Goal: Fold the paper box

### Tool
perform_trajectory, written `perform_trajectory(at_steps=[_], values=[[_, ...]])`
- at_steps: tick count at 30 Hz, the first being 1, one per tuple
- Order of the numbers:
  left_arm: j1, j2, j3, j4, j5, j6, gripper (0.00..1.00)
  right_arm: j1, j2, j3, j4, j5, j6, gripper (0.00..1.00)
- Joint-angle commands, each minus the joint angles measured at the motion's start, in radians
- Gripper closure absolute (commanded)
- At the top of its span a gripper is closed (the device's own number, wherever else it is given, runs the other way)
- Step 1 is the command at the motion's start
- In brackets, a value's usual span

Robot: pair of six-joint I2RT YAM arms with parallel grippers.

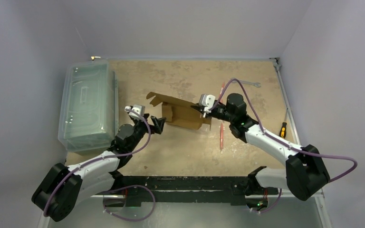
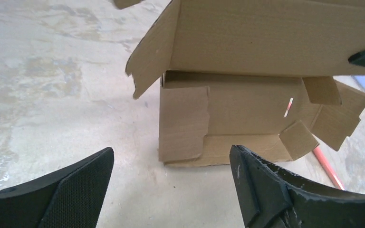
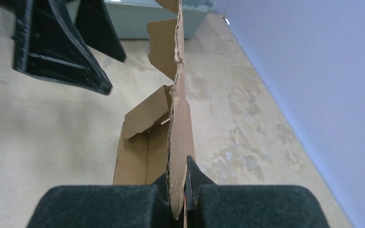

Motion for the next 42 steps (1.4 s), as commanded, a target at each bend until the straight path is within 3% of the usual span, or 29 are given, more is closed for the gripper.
perform_trajectory(at_steps=[1,10,17,24,31,42], values=[[0.005,-0.075,-0.02,0.017,-0.105,-0.003,0.05,0.02,-0.02,0.012,0.086,0.076,-0.119,1.0],[0.005,-0.026,-0.182,0.305,-0.038,0.073,0.08,0.053,-0.03,-0.181,0.165,0.005,-0.32,1.0],[0.005,0.04,-0.215,0.365,0.023,0.08,0.13,0.071,-0.052,-0.289,0.235,-0.026,-0.429,1.0],[0.006,0.182,-0.199,0.467,0.024,0.116,0.16,0.092,-0.043,-0.283,0.228,-0.051,-0.427,1.0],[0.004,0.356,-0.217,0.683,-0.012,0.05,0.22,0.092,-0.046,-0.273,0.198,-0.043,-0.413,1.0],[-0.004,0.483,-0.17,0.71,-0.161,0.004,0.3,0.09,-0.039,-0.238,0.163,-0.053,-0.362,1.0]])
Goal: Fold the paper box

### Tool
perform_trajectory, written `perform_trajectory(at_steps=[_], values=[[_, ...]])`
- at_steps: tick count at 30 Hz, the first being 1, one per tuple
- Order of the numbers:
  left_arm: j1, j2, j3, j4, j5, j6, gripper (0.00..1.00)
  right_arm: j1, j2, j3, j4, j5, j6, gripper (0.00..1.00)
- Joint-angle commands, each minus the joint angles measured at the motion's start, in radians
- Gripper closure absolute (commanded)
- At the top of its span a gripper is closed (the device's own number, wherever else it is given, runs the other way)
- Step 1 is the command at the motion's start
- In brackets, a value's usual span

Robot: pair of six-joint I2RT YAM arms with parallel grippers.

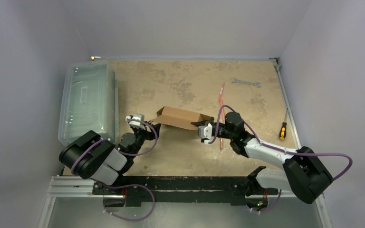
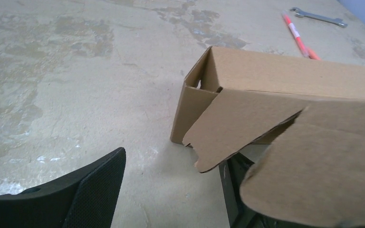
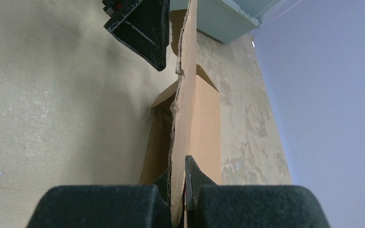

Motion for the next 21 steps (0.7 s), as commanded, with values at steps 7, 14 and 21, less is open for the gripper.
perform_trajectory(at_steps=[7,14,21], values=[[-0.003,0.223,-0.035,0.39,-0.037,0.017,0.31,-0.031,0.04,0.113,-0.084,-0.09,0.145,1.0],[-0.004,0.32,0.035,0.395,-0.038,0.052,0.31,-0.072,0.027,0.119,-0.104,-0.126,0.163,1.0],[-0.003,0.264,0.019,0.396,-0.042,0.1,0.32,-0.082,0.038,0.133,-0.136,-0.15,0.16,1.0]])
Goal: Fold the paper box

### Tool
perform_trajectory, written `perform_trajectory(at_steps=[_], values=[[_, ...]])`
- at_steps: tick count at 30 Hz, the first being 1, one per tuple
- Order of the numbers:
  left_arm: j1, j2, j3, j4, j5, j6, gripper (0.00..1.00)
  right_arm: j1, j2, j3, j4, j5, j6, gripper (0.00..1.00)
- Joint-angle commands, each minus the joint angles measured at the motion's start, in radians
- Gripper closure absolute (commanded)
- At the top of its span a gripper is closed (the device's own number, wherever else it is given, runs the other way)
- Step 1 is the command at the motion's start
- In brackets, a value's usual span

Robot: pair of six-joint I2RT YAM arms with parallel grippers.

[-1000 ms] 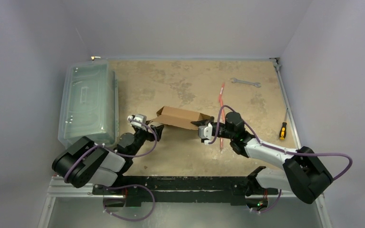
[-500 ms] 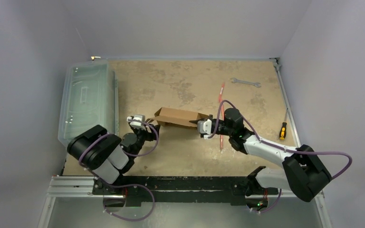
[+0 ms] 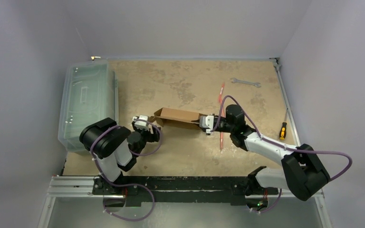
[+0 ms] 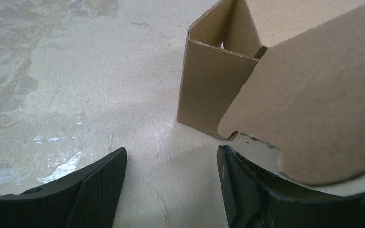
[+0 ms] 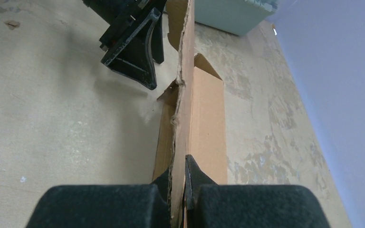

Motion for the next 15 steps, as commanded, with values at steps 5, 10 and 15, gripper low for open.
perform_trajectory(at_steps=[5,10,15], values=[[-0.003,-0.128,-0.108,0.276,0.001,0.043,0.38,-0.022,0.01,0.055,-0.032,-0.016,0.037,1.0],[-0.003,-0.141,-0.14,0.278,-0.018,0.0,0.38,-0.039,0.017,0.085,-0.027,-0.018,0.126,1.0],[-0.003,-0.216,-0.155,0.277,0.016,-0.026,0.36,-0.074,0.007,0.131,-0.051,-0.021,0.212,1.0]])
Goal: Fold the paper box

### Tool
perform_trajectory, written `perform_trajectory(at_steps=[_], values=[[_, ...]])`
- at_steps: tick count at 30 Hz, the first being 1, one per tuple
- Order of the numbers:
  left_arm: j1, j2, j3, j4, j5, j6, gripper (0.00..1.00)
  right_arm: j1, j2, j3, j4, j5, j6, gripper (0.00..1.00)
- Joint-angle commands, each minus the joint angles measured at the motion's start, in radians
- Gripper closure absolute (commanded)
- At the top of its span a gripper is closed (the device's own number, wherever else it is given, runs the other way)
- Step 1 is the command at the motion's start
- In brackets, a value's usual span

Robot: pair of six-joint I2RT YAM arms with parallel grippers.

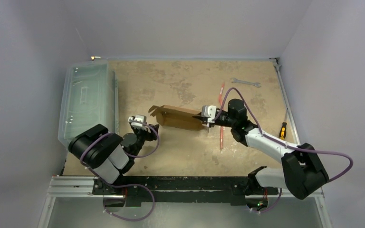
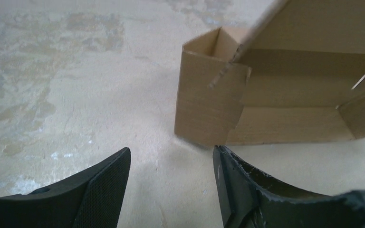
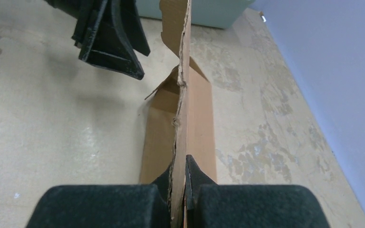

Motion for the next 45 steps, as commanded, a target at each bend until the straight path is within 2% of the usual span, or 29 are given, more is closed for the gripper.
perform_trajectory(at_steps=[1,4,6,8,11,13,17,20,23,26,28,33,39,43,45], values=[[-0.002,-0.106,-0.121,0.281,0.03,-0.05,0.36,-0.033,-0.012,0.078,-0.039,-0.02,0.102,1.0],[-0.003,-0.212,-0.153,0.25,0.036,-0.109,0.3,-0.06,-0.018,0.114,-0.112,-0.068,0.103,1.0],[-0.003,-0.318,-0.164,0.147,0.003,-0.17,0.22,-0.078,-0.017,0.144,-0.172,-0.096,0.09,1.0],[-0.001,-0.448,-0.139,-0.065,-0.006,-0.198,0.17,-0.088,-0.015,0.155,-0.218,-0.114,0.079,1.0],[0.0,-0.631,-0.026,-0.547,-0.027,-0.21,0.08,-0.095,-0.003,0.164,-0.256,-0.134,0.075,1.0],[0.0,-0.704,0.007,-0.659,-0.016,-0.198,0.07,-0.097,0.014,0.178,-0.274,-0.132,0.072,1.0],[0.002,-0.756,0.005,-0.771,0.012,-0.207,0.1,-0.097,0.032,0.173,-0.288,-0.111,0.037,1.0],[0.002,-0.701,-0.002,-0.745,0.046,-0.246,0.17,-0.097,0.029,0.162,-0.265,-0.095,0.048,1.0],[0.002,-0.605,0.044,-0.766,0.015,-0.257,0.22,-0.097,0.031,0.169,-0.257,-0.075,0.071,1.0],[0.005,-0.539,0.08,-0.746,-0.041,-0.26,0.32,-0.099,0.033,0.169,-0.259,-0.073,0.068,1.0],[0.021,-0.502,0.081,-0.691,-0.059,-0.264,0.32,-0.101,0.034,0.171,-0.263,-0.076,0.065,1.0],[0.112,-0.316,0.121,-0.503,0.157,-0.238,0.29,-0.103,0.039,0.174,-0.27,-0.086,0.062,1.0],[0.15,-0.202,0.124,-0.334,0.263,-0.225,0.26,-0.103,0.044,0.179,-0.276,-0.09,0.059,1.0],[0.156,-0.197,0.102,-0.247,0.322,-0.196,0.09,-0.104,0.054,0.185,-0.277,-0.084,0.065,1.0],[0.16,-0.194,0.098,-0.226,0.357,-0.183,0.05,-0.105,0.056,0.185,-0.276,-0.084,0.064,1.0]])
